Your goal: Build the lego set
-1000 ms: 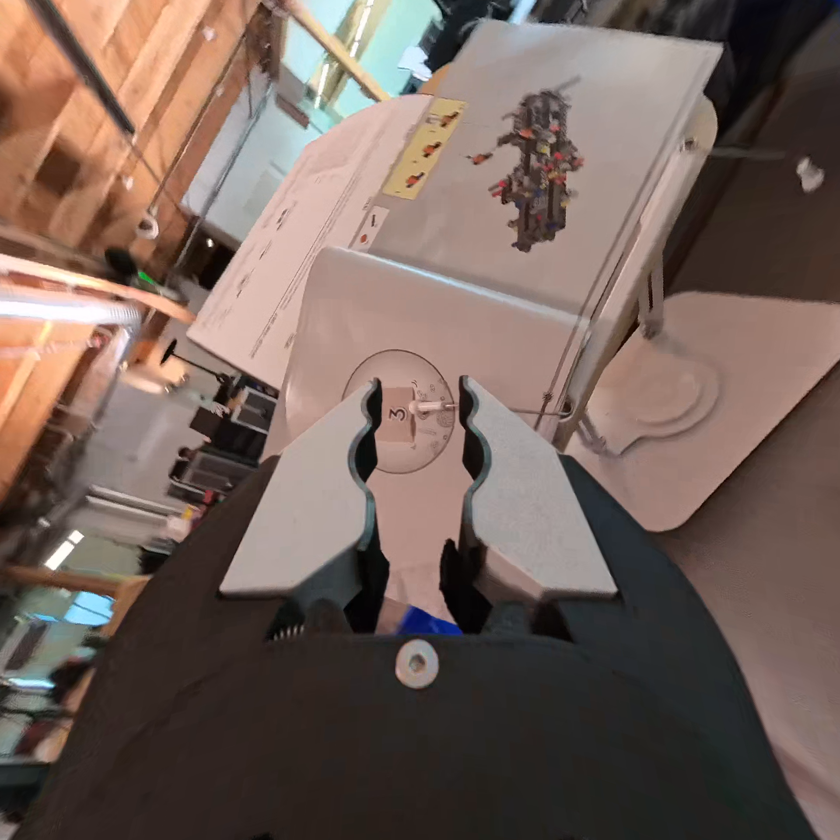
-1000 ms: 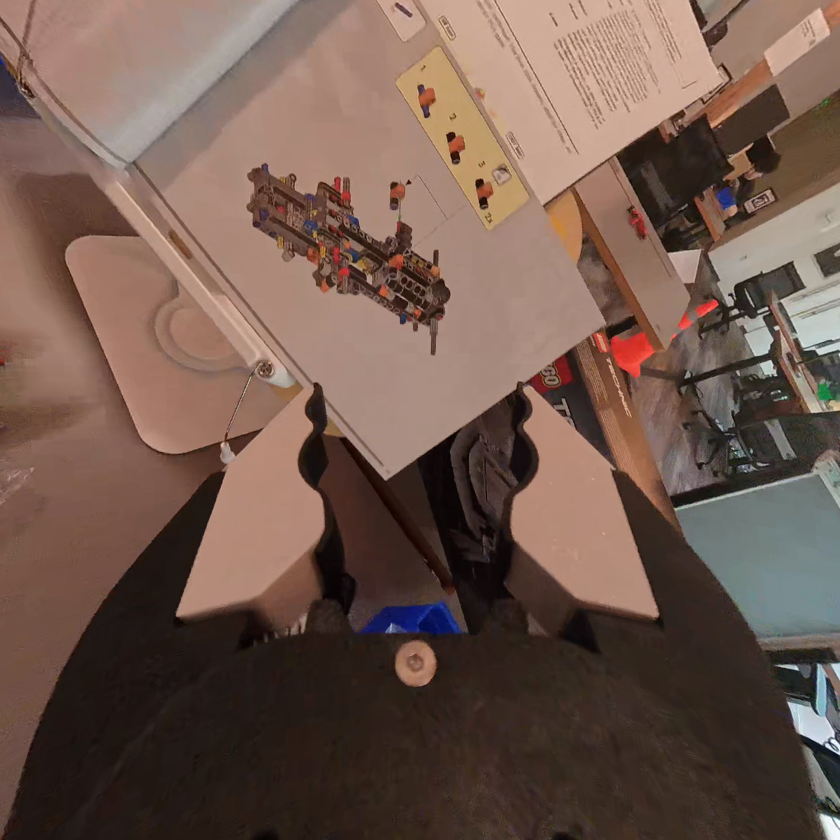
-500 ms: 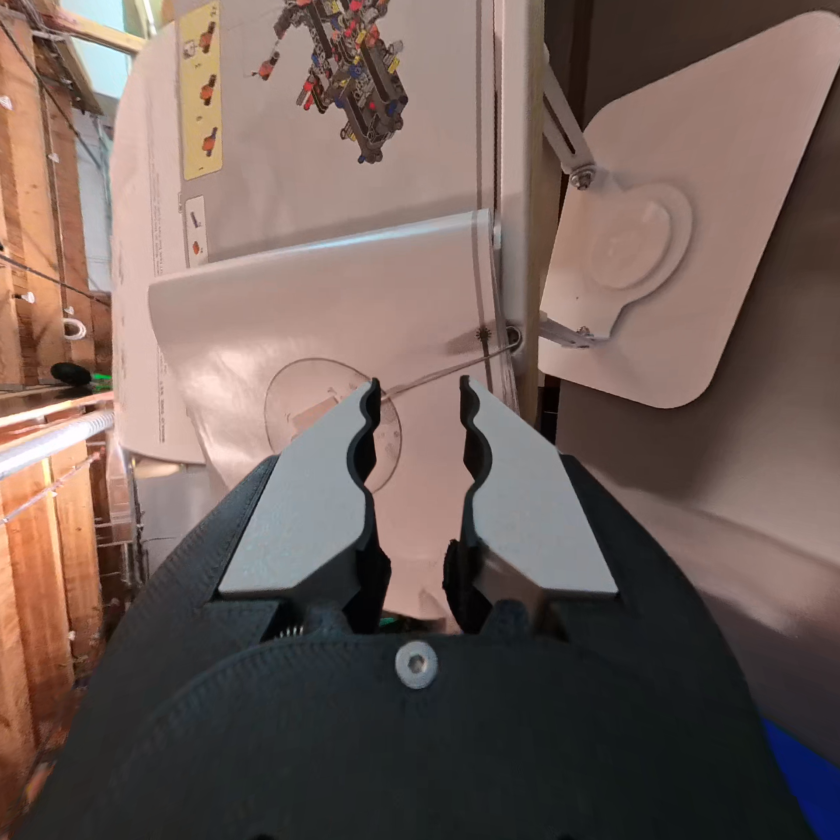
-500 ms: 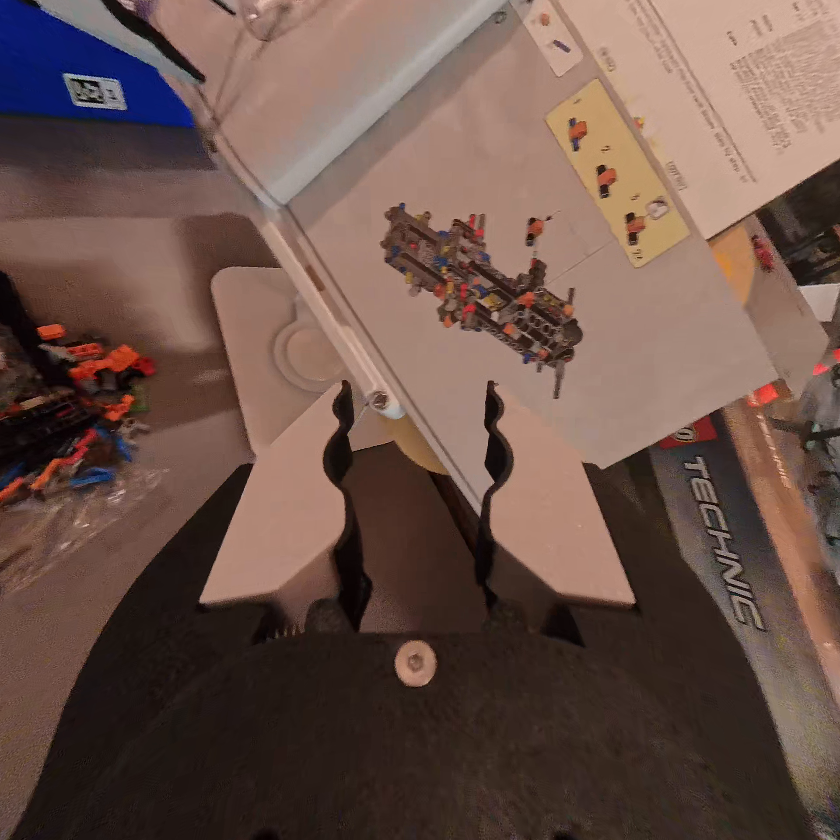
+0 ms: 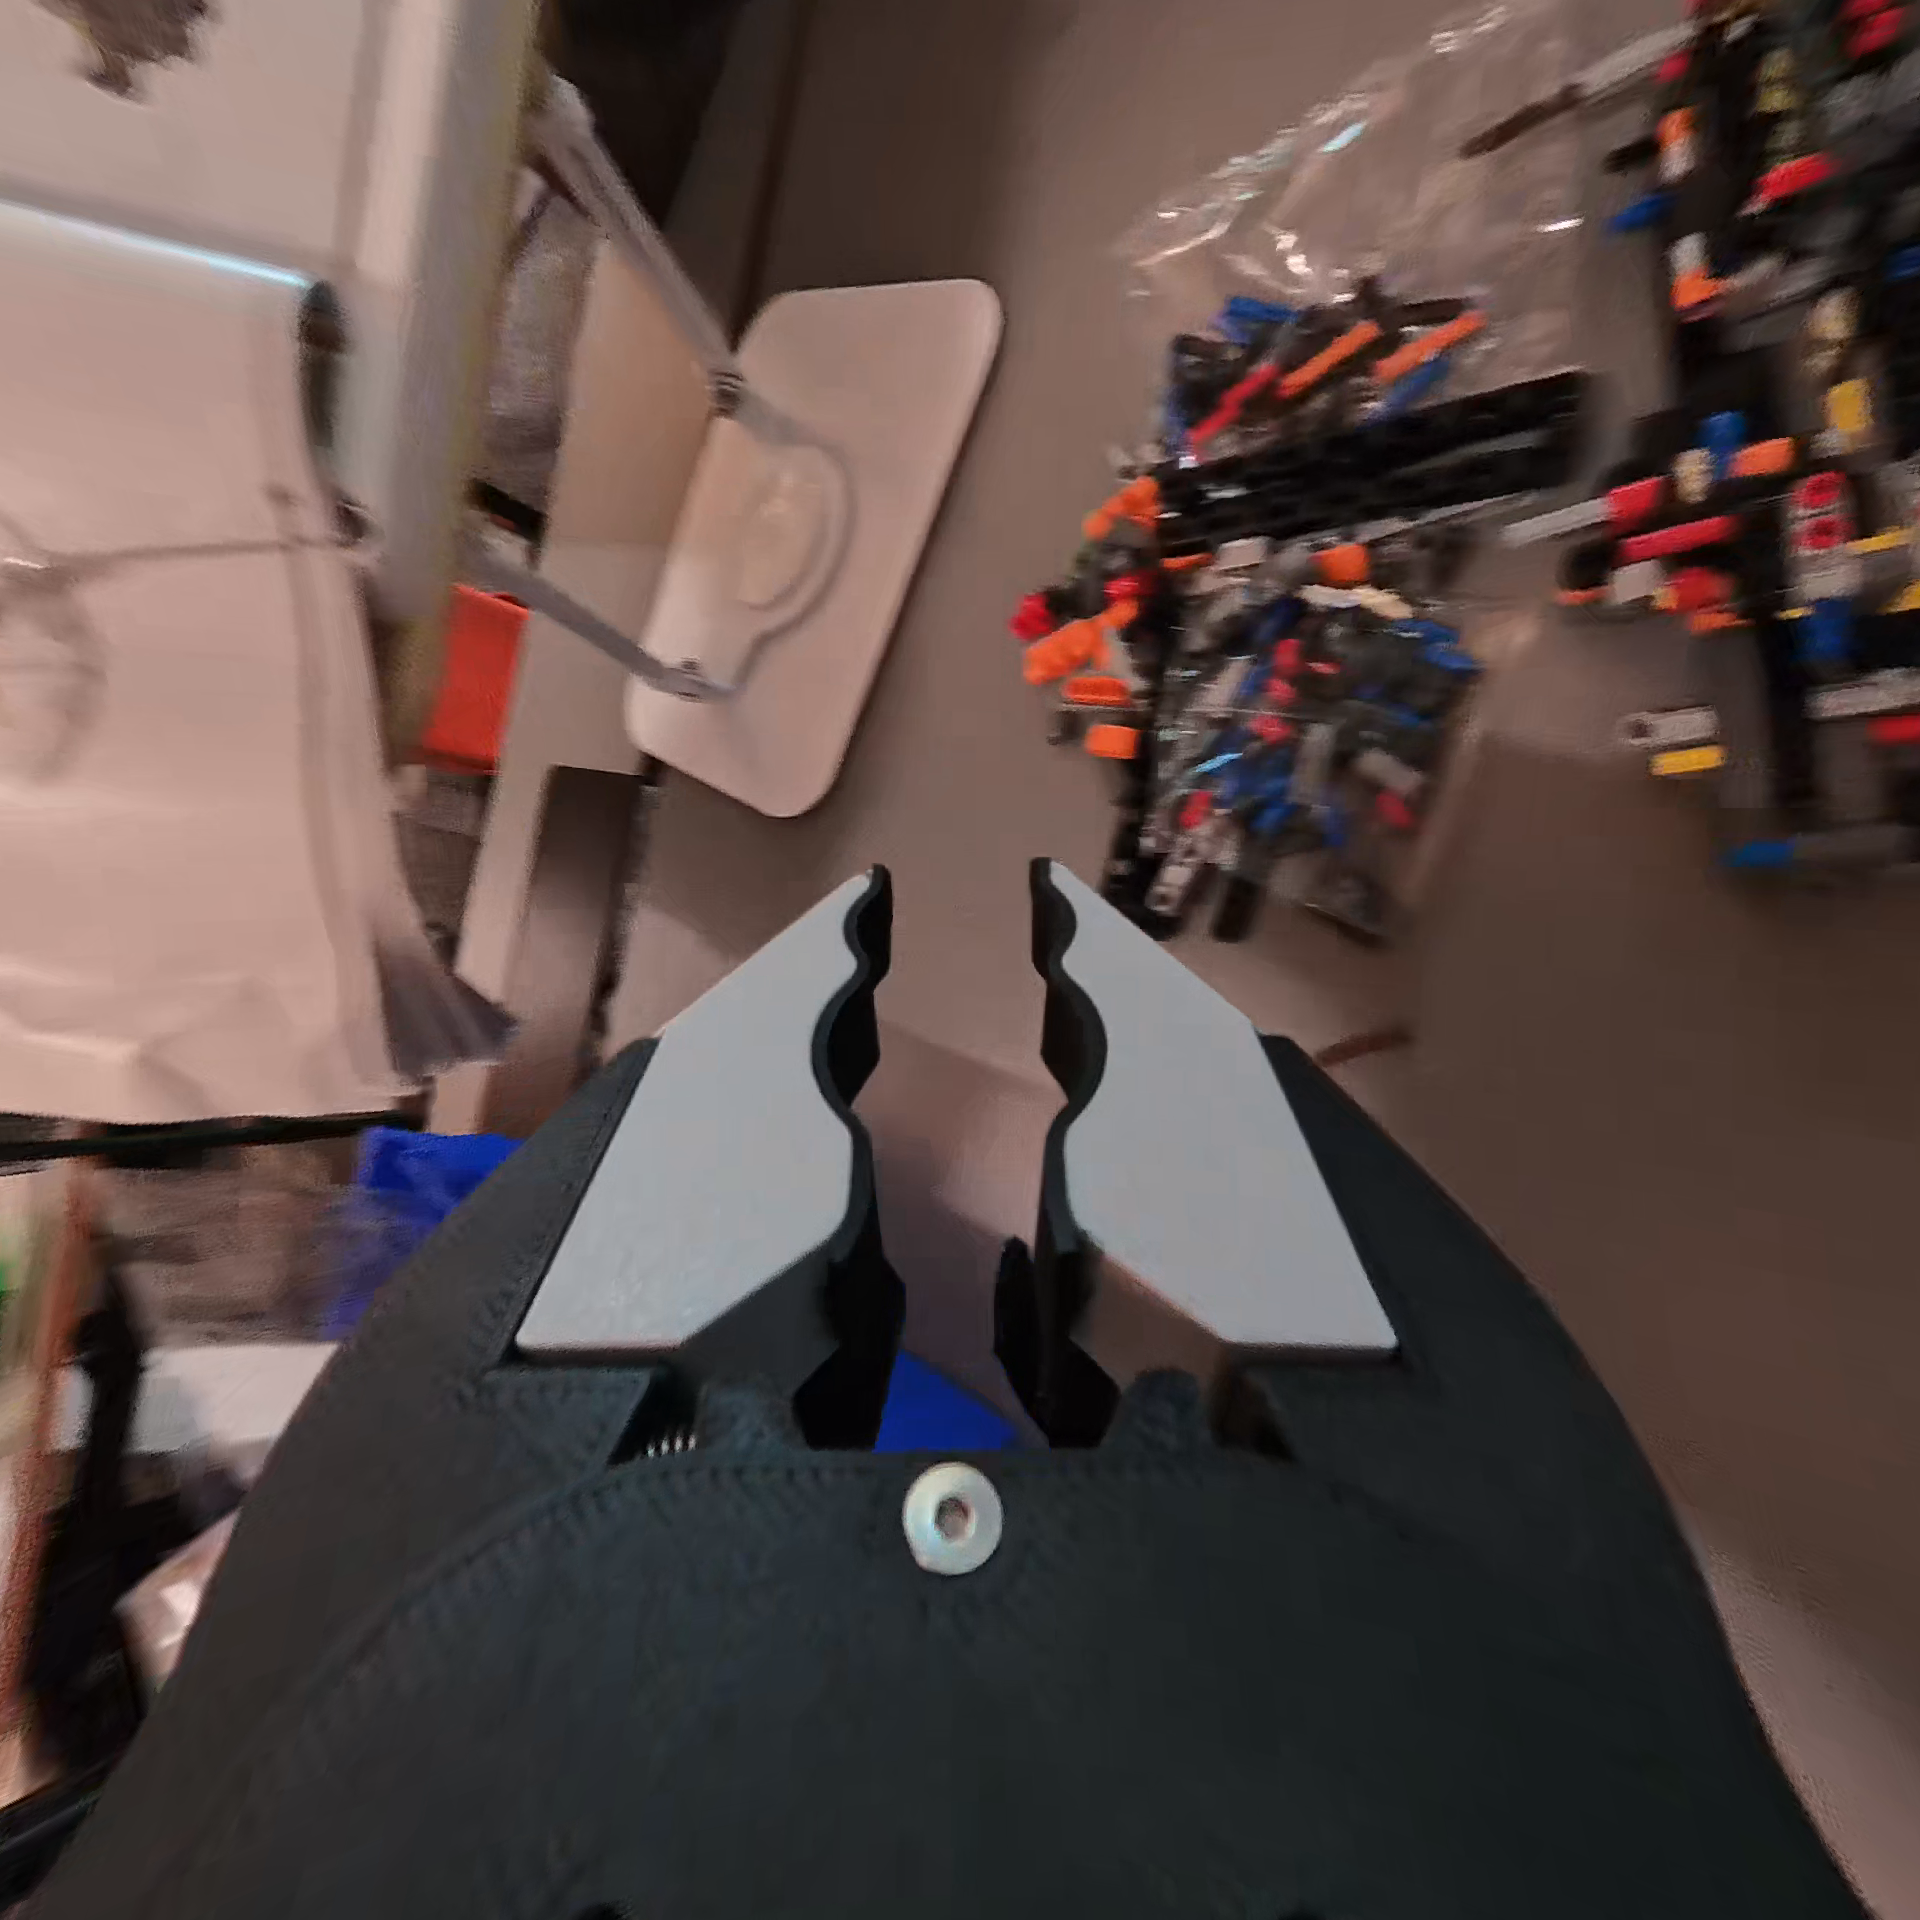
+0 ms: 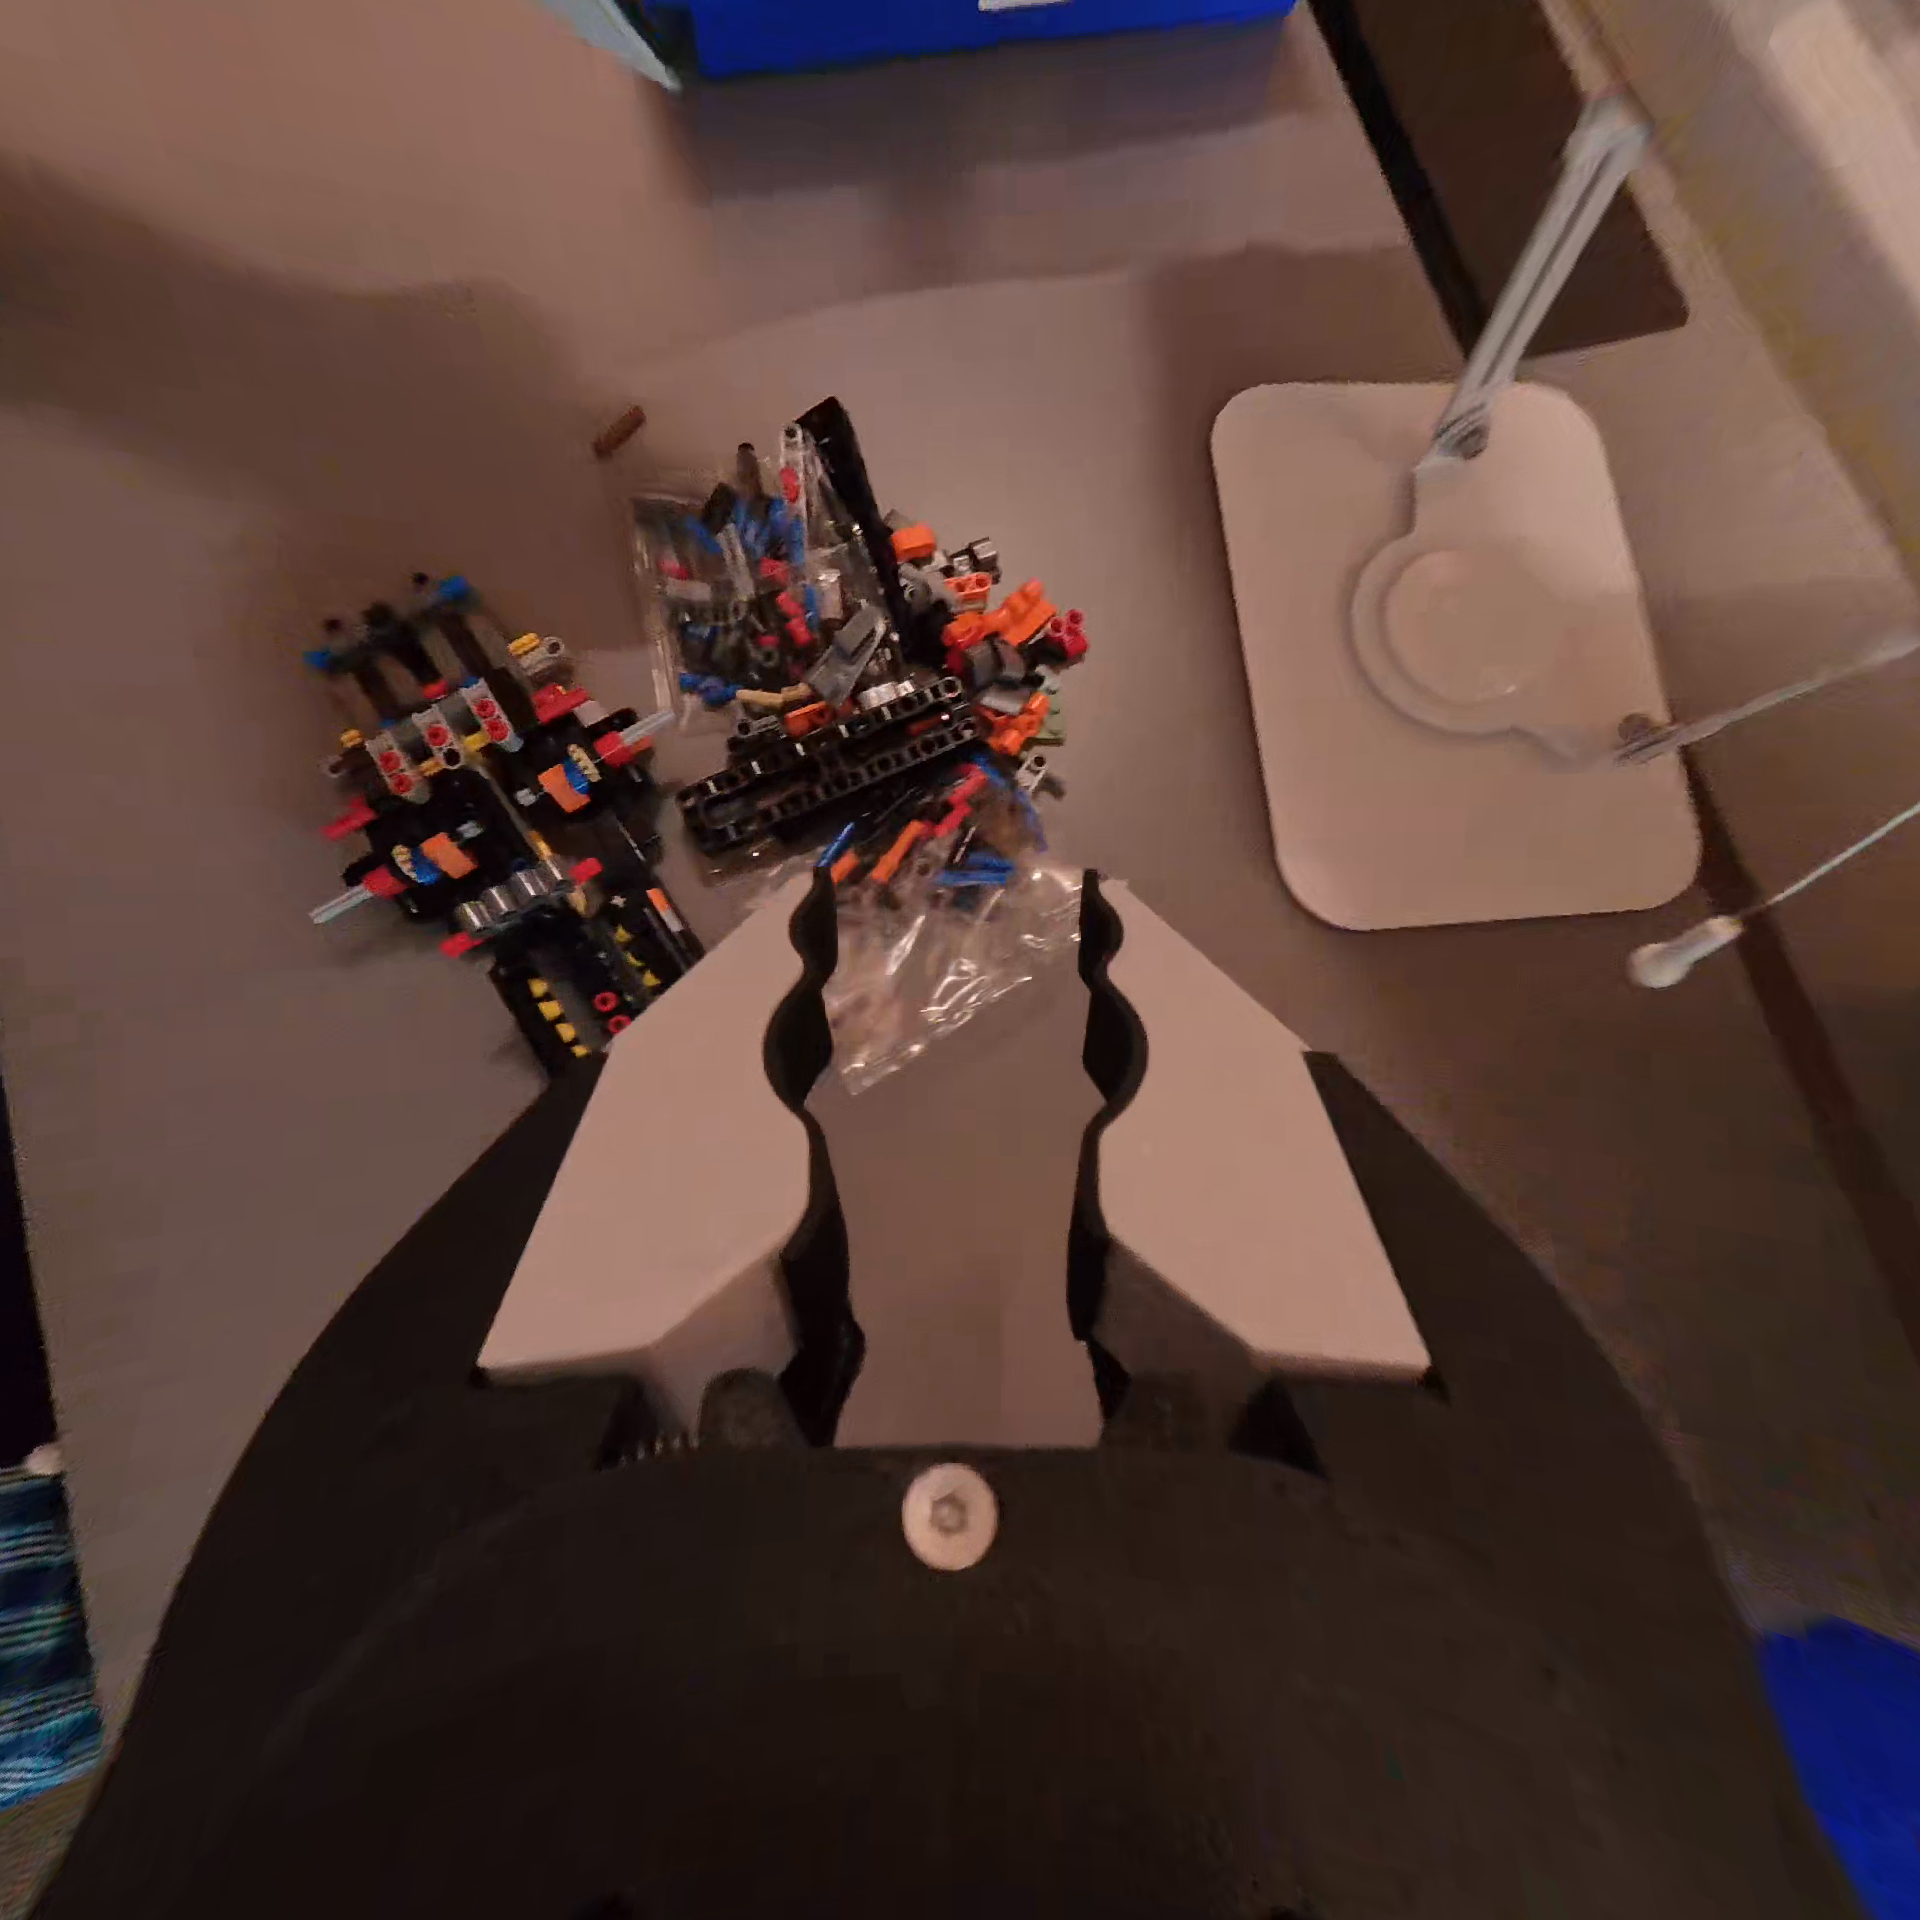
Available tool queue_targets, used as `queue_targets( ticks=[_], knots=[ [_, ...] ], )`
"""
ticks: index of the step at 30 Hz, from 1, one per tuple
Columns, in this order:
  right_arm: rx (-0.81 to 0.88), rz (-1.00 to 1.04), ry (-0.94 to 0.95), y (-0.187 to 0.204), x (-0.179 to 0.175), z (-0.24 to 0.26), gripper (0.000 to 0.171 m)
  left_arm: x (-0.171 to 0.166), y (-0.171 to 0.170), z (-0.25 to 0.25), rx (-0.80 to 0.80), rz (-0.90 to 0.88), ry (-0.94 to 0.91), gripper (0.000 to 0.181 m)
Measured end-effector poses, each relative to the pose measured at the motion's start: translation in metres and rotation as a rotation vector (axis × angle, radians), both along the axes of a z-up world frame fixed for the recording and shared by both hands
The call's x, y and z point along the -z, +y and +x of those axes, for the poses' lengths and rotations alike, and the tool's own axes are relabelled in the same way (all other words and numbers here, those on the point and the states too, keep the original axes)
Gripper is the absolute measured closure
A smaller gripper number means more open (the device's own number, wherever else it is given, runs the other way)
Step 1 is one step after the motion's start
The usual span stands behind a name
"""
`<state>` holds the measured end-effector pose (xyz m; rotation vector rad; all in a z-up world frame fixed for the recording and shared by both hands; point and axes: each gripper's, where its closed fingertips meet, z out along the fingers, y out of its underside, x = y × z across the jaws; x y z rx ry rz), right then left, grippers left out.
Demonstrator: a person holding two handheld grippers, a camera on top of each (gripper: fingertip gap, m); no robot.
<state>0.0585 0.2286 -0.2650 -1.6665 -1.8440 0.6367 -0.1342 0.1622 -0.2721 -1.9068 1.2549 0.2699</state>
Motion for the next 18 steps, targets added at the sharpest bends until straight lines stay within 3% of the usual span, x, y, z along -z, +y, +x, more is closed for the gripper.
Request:
queue_targets(
  ticks=[5, 10, 13, 17, 18],
  knots=[
    [0.130, -0.221, -0.034, -0.012, 0.049, 0.004, 0.124, 0.045, -0.010, 0.018, 0.005, -0.075, -0.043, 0.153],
    [0.285, -0.299, -0.069, 0.006, 0.091, 0.008, 0.118, 0.062, -0.006, 0.028, 0.005, -0.086, -0.104, 0.151],
    [0.294, -0.408, -0.023, 0.007, 0.099, -0.002, 0.133, 0.073, -0.004, 0.032, 0.006, -0.104, -0.107, 0.151],
    [0.276, -0.483, 0.022, 0.008, 0.102, -0.011, 0.171, 0.086, -0.001, 0.033, 0.000, -0.119, -0.119, 0.149],
    [0.273, -0.493, 0.041, 0.009, 0.099, -0.013, 0.171, 0.087, 0.000, 0.033, -0.002, -0.114, -0.127, 0.149]
  ],
)
